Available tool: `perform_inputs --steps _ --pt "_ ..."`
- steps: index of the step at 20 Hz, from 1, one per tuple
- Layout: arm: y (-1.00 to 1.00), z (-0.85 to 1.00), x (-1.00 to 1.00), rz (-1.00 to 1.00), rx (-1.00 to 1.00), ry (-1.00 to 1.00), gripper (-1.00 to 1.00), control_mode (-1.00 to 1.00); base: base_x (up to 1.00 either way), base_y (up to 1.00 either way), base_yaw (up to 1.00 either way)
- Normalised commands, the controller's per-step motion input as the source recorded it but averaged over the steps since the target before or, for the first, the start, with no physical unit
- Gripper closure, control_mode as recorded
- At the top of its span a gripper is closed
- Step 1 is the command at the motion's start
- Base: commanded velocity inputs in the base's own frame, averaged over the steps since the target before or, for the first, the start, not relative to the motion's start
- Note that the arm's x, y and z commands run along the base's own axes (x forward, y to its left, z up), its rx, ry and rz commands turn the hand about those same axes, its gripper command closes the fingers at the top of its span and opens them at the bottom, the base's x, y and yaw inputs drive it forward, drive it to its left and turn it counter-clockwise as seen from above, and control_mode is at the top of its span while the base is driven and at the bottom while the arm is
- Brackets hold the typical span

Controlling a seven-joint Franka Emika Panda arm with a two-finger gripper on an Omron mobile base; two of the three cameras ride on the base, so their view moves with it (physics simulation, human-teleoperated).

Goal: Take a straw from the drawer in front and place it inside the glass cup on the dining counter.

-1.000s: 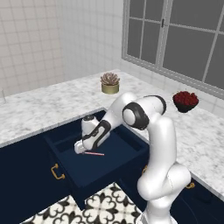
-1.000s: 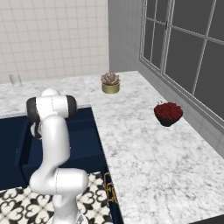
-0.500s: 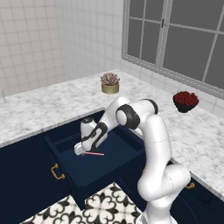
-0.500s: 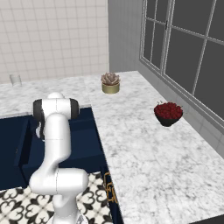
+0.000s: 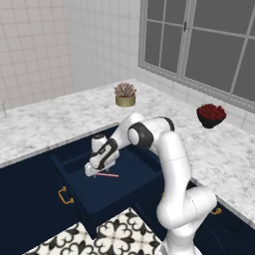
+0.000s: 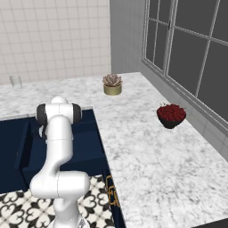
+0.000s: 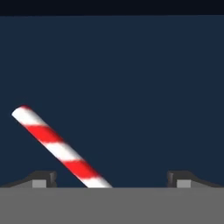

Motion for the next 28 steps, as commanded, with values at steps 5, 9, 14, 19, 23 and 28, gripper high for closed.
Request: perform_inputs --steps 5,9,14,19,23,28 --pt "0.00 -0.31 0.00 0.00 0.00 0.02 1.00 -1.00 0.00 0.00 0.00" --pt "0.00 -0.16 -0.01 0.00 0.00 0.00 1.00 -1.00 0.00 0.00 0.00" --pt "0.00 0.10 -0.33 0.00 0.00 -0.02 1.00 -1.00 0.00 0.00 0.00" --pt "-0.07 0.68 -0.60 0.00 0.04 -0.10 1.00 -1.00 0.00 0.00 0.00" --pt "-0.34 1.00 -0.69 0.00 0.08 -0.14 1.00 -1.00 0.00 0.00 0.00" --pt "-0.40 1.00 -0.60 0.00 0.14 -0.13 1.00 -1.00 0.00 0.00 0.00"
